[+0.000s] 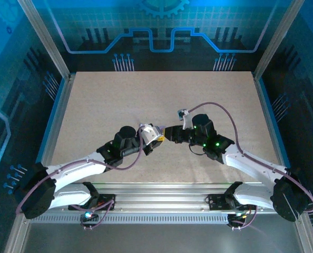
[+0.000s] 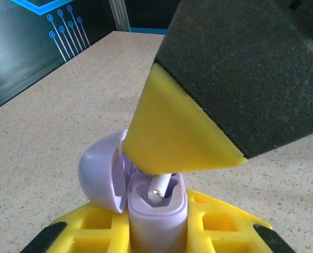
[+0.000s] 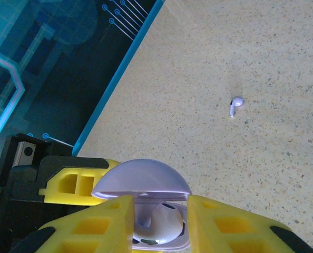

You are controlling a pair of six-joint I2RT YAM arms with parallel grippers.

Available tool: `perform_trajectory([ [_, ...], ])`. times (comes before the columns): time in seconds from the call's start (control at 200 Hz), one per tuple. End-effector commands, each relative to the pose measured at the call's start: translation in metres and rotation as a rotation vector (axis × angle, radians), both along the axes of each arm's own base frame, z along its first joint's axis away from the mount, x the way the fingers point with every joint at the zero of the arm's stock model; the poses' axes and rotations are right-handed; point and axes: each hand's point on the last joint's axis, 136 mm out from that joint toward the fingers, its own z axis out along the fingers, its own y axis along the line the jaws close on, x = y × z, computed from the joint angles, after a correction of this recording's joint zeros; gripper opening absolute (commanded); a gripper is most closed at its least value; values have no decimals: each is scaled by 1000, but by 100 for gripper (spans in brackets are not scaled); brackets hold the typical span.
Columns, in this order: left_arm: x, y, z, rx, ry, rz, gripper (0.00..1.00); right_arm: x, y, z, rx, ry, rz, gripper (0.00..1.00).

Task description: Insert wireless bluetooth earbuds into charging case

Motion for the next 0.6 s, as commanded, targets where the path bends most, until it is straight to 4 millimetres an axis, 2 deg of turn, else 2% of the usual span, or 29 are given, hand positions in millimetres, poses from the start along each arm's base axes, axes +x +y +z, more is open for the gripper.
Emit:
perform_trajectory([
  [0.0,-1,-12,6,-24,-49,-49,16,2,-4,-19,-13,59,-20,32],
  [0.25,6,-16,-1,-9,-43,-40,15,6,-14,-41,-34,140,-52,33],
  [0.595,20,-19,-29,61,-18,-4,15,6,-20,-70,-37,233,-76,30],
])
